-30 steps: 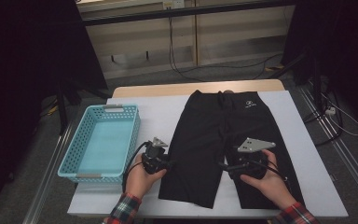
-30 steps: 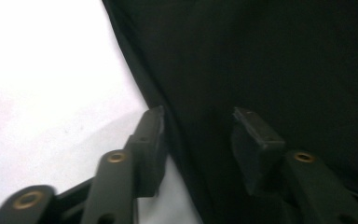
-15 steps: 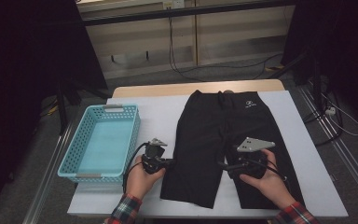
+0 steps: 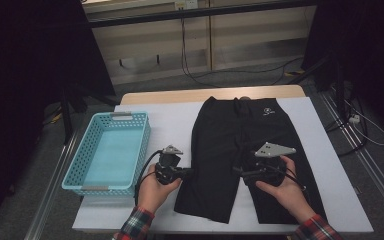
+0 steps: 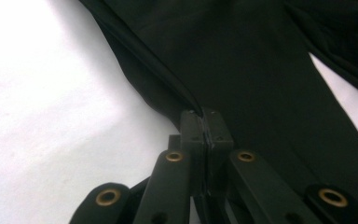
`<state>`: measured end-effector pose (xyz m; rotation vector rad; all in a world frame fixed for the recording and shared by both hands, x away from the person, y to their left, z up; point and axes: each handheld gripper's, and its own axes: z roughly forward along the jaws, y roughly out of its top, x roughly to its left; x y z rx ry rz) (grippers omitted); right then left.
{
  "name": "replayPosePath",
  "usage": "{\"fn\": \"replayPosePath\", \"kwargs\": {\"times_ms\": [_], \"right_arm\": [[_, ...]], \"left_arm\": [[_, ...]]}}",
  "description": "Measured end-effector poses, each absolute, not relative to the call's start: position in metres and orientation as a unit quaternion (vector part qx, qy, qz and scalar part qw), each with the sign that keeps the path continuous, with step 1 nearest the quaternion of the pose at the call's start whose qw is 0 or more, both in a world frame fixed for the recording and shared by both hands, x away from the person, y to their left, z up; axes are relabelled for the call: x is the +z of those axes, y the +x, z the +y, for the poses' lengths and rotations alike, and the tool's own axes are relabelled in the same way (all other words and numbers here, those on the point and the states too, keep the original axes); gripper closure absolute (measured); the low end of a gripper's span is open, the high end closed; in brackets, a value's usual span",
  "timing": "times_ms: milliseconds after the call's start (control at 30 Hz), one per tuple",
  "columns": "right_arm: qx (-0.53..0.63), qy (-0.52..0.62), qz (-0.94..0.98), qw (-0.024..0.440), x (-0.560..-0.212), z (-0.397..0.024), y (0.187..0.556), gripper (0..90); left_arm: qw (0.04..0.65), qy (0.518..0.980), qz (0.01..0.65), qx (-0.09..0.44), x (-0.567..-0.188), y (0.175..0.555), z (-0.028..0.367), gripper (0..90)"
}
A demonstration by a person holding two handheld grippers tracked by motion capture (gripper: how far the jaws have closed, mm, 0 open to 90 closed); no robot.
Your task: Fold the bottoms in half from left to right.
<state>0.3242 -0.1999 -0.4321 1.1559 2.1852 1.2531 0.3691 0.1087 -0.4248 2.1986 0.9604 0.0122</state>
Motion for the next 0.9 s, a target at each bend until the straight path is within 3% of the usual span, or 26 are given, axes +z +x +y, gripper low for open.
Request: {"fn": "replayPosePath", "kwargs": {"times_ms": [900], "right_arm": [[0.462, 0.437, 0.748, 0.19, -0.432, -0.183, 0.359, 12.3]], "left_arm": [[0.381, 0.855, 0.353, -0.01, -0.418, 0.365, 0.092, 89.3]]}}
